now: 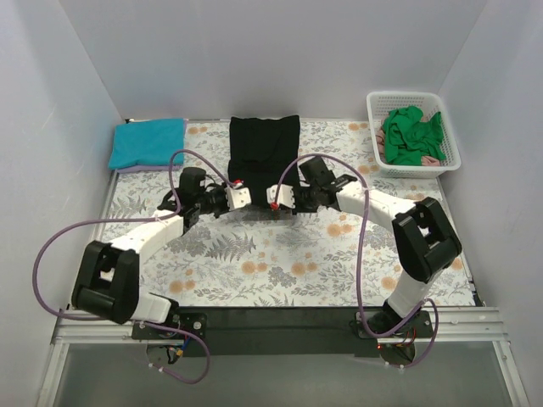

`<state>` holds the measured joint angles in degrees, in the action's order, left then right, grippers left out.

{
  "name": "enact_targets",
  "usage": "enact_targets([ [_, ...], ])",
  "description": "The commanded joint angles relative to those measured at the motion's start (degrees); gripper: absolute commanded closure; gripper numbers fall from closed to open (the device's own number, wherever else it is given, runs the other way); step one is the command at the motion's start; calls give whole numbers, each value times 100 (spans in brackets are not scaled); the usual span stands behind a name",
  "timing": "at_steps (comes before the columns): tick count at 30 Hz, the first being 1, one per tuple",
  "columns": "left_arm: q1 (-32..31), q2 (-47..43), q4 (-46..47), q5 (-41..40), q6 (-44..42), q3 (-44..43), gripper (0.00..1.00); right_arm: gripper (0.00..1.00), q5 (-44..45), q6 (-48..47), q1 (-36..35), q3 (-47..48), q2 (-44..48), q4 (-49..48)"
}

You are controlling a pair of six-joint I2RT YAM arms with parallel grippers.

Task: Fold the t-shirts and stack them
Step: Fold the tshirt

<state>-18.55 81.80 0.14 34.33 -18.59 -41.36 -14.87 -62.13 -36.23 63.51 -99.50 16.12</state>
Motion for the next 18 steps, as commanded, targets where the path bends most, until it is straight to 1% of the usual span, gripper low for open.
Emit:
enact_targets([
  [1, -9, -717, -1173, 496, 277, -433, 100, 99, -305, 394, 54, 811, 554, 821],
  [4, 0, -1174, -1972, 680, 286, -592, 100, 99, -534, 631, 46, 944, 905, 1384],
  [5, -9, -1288, -2592, 829, 51, -618, 100, 99, -639, 684, 46, 953, 1115, 1524],
  [6, -9, -1533, -2955, 926, -91, -705, 100, 99, -692, 693, 37, 901, 1239, 1865],
  [7, -26, -1657, -3315, 996, -223, -741, 100, 99, -718, 702, -15, 805, 1380, 1964],
  [8, -35, -1789, -3937, 1101, -268, -785, 100, 99, -753, 685, -51, 551, 1755, 2078],
  [9, -35, -2051, -4221, 1277, -268, -820, 100, 99, -789, 641, -95, 436, 1959, 2201],
  [10, -52, -2176, -4503, 1400, -268, -925, 100, 99, -824, 623, -234, 330, 2161, 2446],
  [11, -61, -2299, -5054, 1497, -277, -970, 100, 99, -842, 649, -314, 225, 2529, 2579],
  [13, -88, -2607, -5593, 1726, -312, -1127, 100, 99, -947, 780, -594, 92, 2847, 3043],
  [14, -79, -2712, -6022, 1770, -321, -1189, 100, 99, -1043, 842, -683, 74, 3092, 3168],
  [15, -79, -2861, -6130, 1814, -216, -1277, 100, 99, -1070, 912, -753, 74, 3191, 3239],
  [16, -88, -2897, -6149, 1849, 255, -1365, 100, 99, -1096, 991, -789, 118, 3252, 3257],
  [18, -79, -2767, -6210, 1876, 575, -1733, 100, 99, -992, 975, -780, 284, 3210, 3284],
])
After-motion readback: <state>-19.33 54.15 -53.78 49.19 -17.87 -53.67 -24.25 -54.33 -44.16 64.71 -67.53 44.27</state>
